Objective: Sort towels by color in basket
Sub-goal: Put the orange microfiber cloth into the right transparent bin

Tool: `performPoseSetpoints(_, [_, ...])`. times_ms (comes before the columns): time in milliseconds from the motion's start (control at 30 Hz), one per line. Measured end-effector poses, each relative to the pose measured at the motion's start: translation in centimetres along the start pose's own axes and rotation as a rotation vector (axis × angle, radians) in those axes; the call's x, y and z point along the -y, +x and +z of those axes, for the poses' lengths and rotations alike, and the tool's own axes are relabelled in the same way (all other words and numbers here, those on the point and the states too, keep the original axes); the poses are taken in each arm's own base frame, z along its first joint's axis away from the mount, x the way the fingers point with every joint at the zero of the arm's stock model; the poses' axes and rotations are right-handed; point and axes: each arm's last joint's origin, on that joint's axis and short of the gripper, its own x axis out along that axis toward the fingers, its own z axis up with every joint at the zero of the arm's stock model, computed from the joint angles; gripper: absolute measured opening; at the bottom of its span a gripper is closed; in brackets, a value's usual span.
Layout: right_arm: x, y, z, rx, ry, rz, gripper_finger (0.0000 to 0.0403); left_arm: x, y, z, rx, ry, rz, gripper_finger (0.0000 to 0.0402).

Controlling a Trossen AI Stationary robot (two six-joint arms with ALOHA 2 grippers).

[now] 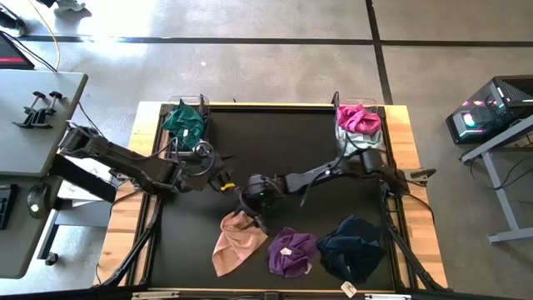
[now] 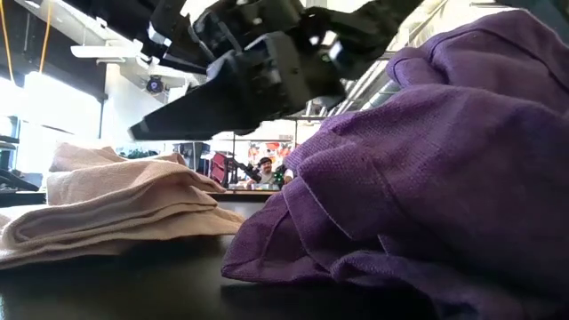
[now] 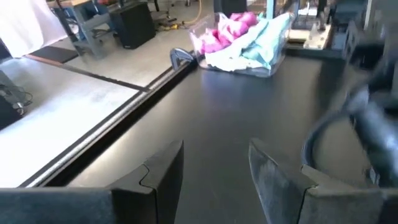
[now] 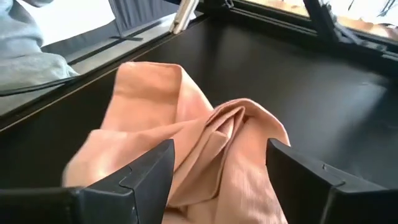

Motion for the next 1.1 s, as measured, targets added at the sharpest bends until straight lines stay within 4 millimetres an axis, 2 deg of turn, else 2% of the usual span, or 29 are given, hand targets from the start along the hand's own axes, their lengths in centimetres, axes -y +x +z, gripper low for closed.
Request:
performPoseSetpoints(300, [3.2,2.4,-2.6,-0.021,0.186,0.081,0.0213,-1.3,-2.0,0.8,0.022,-0.028,-0.008,0.017])
performPoseSetpoints(433, [4.1,2.1,-3.4,-0.035,0.23,0.06,0.0186,-1.5,-2.6,0.6,0.013,-0.014,-0.009,0.017])
performPoseSetpoints(600, [4.7,1.6,-4.7,-0.145,0.267,-0.085,0.0136,-1.7,-3.1,0.5,0.019,0.01,0.046,0.017])
performPoseSetpoints(767, [4.4,-0.3,-3.6,-0.411,0.205,-0.389,0.006,-1.8,-3.7,0.1,0.03,0.066,0.149,0.017])
performPoseSetpoints(867, [3.5,-1.7,-2.8,-0.576,0.153,-0.475,0.0015,-1.7,-4.1,0.0,0.034,0.083,0.157,0.017])
performPoseSetpoints(1000, [1.9,-4.1,-1.5,-0.787,0.094,-0.518,0.0017,-1.5,-4.4,-0.2,0.035,0.099,0.145,0.017])
performPoseSetpoints(1100, [0.7,-6.5,0.5,-0.886,0.083,-0.525,0.0011,-1.3,-4.6,-0.2,0.037,0.101,0.132,0.017])
